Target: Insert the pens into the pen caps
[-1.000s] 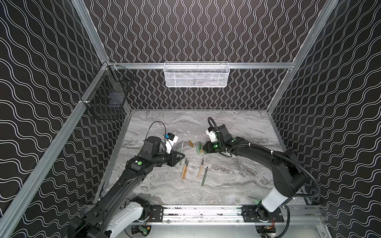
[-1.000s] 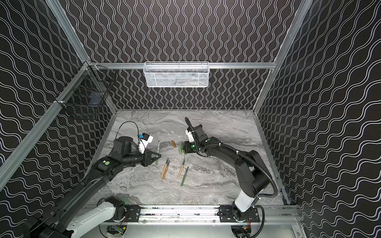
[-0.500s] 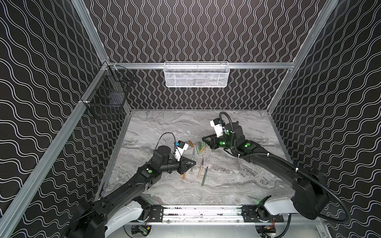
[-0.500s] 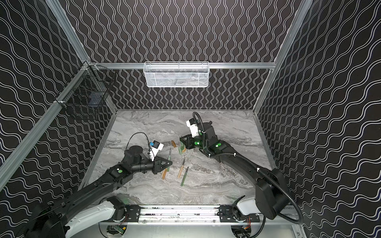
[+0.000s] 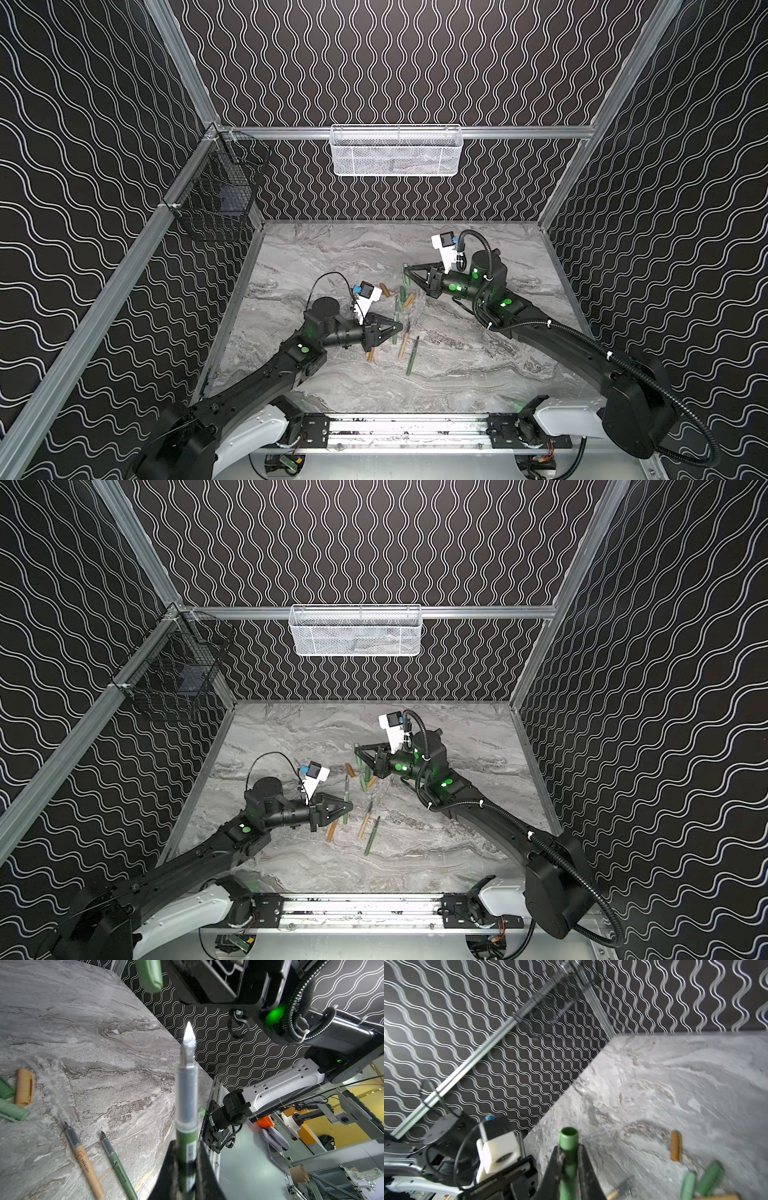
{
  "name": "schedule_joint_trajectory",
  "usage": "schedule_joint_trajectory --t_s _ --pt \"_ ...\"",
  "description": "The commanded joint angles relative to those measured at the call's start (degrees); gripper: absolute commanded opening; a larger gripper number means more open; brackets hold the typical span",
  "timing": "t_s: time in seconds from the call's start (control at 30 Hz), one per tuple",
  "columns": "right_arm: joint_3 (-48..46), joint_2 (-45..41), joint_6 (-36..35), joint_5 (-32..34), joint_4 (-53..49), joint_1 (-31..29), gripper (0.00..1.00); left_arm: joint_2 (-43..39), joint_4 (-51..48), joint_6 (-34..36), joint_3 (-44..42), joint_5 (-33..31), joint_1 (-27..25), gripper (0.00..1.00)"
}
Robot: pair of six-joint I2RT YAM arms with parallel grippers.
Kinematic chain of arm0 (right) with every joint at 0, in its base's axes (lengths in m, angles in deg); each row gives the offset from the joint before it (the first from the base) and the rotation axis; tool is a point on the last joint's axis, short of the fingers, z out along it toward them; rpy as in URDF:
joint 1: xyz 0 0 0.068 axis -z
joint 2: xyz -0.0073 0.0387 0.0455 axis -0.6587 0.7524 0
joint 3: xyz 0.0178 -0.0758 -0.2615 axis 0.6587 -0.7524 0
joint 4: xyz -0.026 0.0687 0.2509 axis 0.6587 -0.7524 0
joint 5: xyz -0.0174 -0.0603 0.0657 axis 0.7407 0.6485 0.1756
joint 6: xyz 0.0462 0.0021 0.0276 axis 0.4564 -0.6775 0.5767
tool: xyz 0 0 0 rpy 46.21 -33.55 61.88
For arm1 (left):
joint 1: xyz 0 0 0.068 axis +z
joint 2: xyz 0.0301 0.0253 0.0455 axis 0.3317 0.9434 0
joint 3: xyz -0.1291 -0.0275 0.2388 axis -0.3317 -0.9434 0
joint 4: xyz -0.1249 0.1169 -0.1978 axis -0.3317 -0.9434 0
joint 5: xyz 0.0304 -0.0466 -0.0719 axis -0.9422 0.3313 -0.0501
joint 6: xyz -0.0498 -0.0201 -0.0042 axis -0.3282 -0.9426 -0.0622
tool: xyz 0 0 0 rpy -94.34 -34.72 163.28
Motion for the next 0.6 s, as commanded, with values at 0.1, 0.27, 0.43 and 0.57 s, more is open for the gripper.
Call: schedule_joint_trajectory --t_s 0.1,0.27,0.43,0.57 --pt "0.42 1.07 2.79 -5.92 8.70 -0.47 0.10 -1.06 2.32 0.13 0.13 -0.22 -0.04 0.00" --pt "-0.41 1.37 4.30 -8.05 13.13 -1.31 0.10 -1.36 2.09 0.27 0.33 -0.21 -0.06 0.00" --pt "-0.04 1.58 3.96 -8.93 13.21 -2.06 0.10 -1.98 2.09 0.32 0.24 -0.17 -0.01 0.00" --pt "0.03 1.76 4.19 -9.74 13.53 -2.43 0.10 -2.24 2.12 0.43 0.24 -0.26 0.00 0.00"
